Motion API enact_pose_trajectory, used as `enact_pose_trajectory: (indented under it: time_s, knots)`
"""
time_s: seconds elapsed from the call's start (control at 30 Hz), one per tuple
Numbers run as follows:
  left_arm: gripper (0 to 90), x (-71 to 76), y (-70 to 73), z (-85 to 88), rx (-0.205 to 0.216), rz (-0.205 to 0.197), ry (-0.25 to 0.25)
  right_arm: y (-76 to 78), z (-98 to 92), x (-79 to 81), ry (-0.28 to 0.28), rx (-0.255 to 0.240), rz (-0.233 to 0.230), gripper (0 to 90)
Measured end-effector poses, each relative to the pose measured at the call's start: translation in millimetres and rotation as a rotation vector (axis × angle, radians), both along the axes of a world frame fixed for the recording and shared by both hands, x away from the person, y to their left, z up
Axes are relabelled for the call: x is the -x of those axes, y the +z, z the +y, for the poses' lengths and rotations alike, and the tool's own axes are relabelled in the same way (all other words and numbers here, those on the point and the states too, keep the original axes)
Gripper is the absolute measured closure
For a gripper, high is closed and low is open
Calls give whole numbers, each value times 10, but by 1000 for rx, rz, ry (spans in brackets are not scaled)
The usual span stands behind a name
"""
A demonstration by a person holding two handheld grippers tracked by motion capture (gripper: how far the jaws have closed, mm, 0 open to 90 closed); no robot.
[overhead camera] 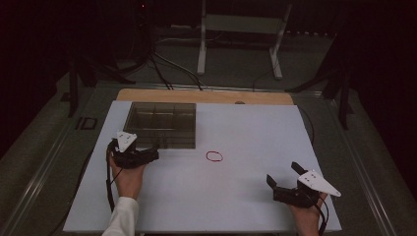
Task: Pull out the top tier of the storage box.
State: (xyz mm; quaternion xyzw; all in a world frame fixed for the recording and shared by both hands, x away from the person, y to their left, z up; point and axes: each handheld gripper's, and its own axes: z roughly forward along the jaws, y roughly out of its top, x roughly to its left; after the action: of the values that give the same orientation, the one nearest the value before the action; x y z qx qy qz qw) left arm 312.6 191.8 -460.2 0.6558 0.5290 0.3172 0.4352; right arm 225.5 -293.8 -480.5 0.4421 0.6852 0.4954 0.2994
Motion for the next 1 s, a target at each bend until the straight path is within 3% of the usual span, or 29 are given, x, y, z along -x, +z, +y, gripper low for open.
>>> enact_pose_trajectory:
  time_s: [1.0]
  knots:
    - [11,-197,-106,-69,-31,46,-8,0,-19,-8,-5,-5,-2,0]
